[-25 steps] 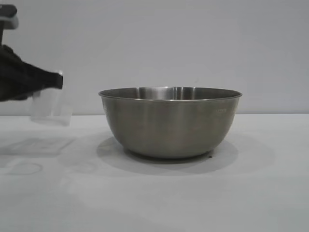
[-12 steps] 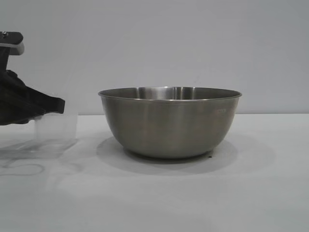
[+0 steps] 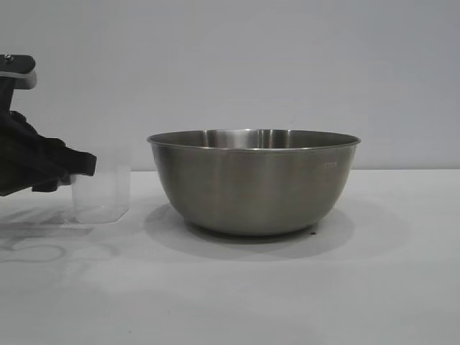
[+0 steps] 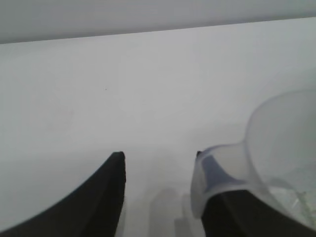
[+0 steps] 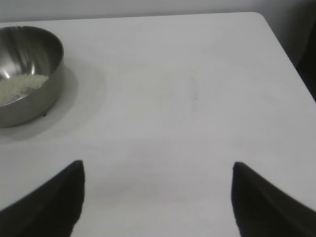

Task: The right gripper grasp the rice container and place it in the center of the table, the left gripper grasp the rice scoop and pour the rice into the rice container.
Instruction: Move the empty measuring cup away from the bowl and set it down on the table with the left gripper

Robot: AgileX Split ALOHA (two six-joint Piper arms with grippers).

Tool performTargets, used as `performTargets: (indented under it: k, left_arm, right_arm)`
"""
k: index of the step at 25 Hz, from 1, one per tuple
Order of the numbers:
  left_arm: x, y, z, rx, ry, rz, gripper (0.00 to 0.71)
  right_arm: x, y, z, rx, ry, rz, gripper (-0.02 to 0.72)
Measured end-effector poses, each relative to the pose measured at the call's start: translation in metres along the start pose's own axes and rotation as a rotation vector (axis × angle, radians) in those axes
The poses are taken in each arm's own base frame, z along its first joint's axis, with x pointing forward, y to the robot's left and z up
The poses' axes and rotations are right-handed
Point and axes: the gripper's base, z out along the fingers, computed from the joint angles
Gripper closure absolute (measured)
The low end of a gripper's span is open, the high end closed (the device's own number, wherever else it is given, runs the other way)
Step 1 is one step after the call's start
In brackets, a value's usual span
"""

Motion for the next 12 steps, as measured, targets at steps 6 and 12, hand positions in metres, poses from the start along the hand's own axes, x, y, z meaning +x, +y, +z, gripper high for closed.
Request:
performTargets:
  k: [6, 12]
  left_arm:
    - [-0.003, 0.004, -0.034, 0.058, 0.017, 0.033, 0.414]
    - [-0.025, 0.008, -0.057, 0.068, -0.033, 0.008, 0.414]
  right_arm:
    - [0.0, 0.0, 0.0, 0.0, 0.0, 0.0, 0.15]
    - [0.0, 0.0, 0.0, 0.0, 0.0, 0.0, 0.15]
